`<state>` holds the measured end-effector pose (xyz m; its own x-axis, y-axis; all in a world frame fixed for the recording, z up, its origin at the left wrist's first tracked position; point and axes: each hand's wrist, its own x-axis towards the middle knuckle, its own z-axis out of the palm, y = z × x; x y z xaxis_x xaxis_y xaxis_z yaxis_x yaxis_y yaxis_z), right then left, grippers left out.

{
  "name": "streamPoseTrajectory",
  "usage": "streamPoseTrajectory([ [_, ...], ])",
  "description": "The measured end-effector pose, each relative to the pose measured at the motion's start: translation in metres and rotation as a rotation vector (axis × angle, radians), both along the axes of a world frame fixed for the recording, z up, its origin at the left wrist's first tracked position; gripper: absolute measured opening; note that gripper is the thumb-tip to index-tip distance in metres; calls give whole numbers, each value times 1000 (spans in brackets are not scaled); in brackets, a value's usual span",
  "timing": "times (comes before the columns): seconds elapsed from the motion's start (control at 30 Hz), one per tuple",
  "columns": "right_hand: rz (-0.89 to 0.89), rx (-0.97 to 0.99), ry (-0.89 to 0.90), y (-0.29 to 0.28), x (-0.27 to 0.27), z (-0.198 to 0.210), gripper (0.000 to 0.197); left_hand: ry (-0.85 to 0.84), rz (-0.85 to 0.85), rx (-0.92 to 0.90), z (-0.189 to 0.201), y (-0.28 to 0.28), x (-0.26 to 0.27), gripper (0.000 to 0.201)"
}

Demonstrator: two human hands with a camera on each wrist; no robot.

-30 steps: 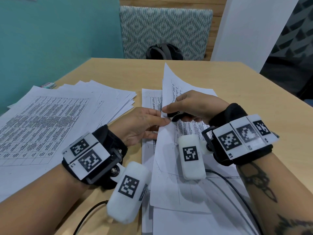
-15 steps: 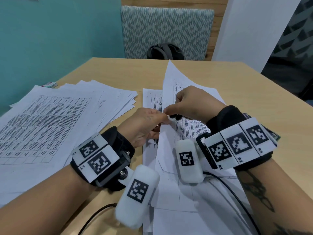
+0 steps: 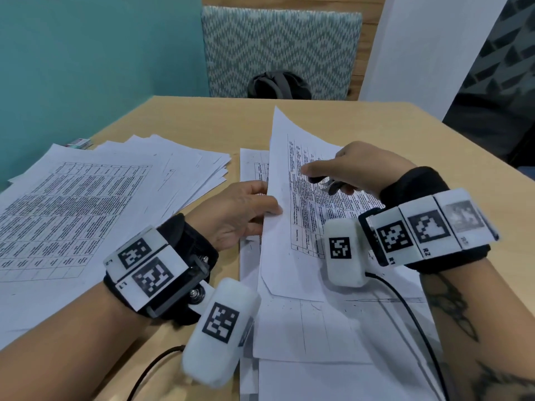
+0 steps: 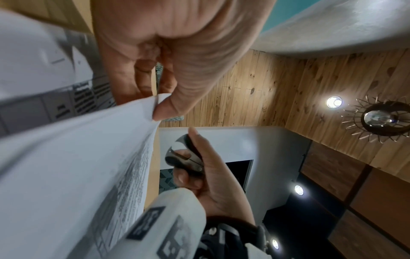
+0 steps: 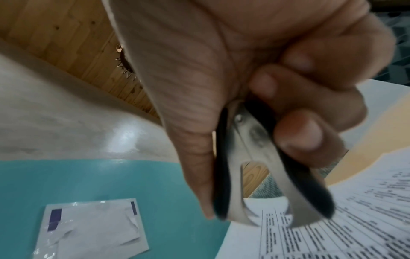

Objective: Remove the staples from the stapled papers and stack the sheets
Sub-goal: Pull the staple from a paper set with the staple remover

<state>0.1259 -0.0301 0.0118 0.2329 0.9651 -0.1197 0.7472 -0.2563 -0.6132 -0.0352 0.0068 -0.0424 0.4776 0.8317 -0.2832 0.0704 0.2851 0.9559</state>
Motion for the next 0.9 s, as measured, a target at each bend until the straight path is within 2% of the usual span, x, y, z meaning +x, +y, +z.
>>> streamPoseTrajectory([
  [0.17,48,32,107,7,-11,4,36,-74,48,-9,0,2,-2,26],
  [0.33,112,-18,16,18,-29,3,36,-109,69,-16,-2,3,-4,31],
  [0.4,101,-27,-14,20,-30,0,43,-126,80,-28,-3,3,-4,35],
  [0.5,100,-25,-23,21,-30,-3,45,-148,79,-54,-2,3,-4,31],
  [0.6,109,-9,-34,20,-29,-3,46,-158,79,-95,-3,4,-4,36],
  [0.77,108,1,-28,22,-28,-4,50,-198,77,-155,-3,5,-5,34],
  [0.9,119,-9,48,23,-25,-8,48,-219,40,-204,-3,6,-5,31],
])
